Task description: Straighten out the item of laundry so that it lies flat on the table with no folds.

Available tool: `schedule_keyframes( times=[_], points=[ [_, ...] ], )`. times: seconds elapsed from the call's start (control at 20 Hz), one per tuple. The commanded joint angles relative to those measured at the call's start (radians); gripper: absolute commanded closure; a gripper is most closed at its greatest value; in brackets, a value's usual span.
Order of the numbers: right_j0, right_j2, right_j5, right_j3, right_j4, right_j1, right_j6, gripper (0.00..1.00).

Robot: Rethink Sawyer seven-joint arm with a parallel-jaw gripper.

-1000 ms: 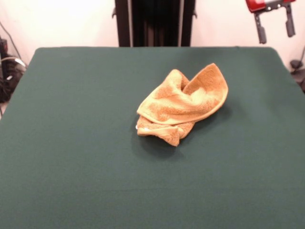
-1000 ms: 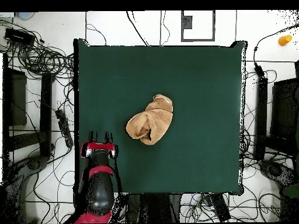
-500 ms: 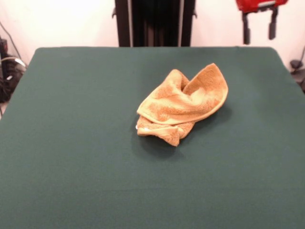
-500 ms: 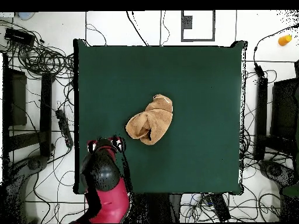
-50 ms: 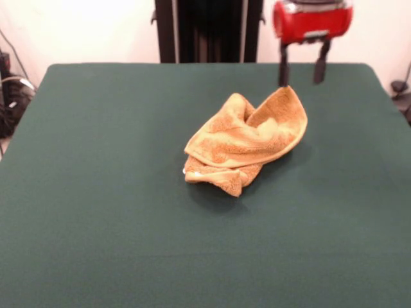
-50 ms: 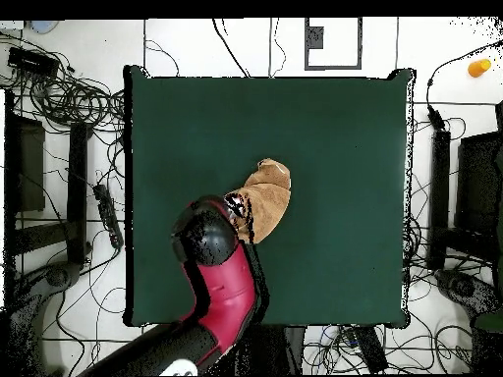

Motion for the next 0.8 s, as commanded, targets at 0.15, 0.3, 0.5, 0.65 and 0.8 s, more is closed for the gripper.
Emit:
schedule_keyframes(
  times=[0.15,0.3,0.5,0.65,0.8],
  points=[
    [-0.087,0.233,-0.112,-0.236,-0.213,0.053,0.432,0.00],
    [-0.103,0.261,-0.140,-0.236,-0.241,0.049,0.464,0.00],
    [-0.107,0.279,-0.170,-0.226,-0.280,0.038,0.513,0.00],
    [-0.109,0.293,-0.168,-0.222,-0.316,0.035,0.583,0.00],
    [-0.105,0.305,-0.154,-0.237,-0.367,0.053,0.693,0.00]
  ],
)
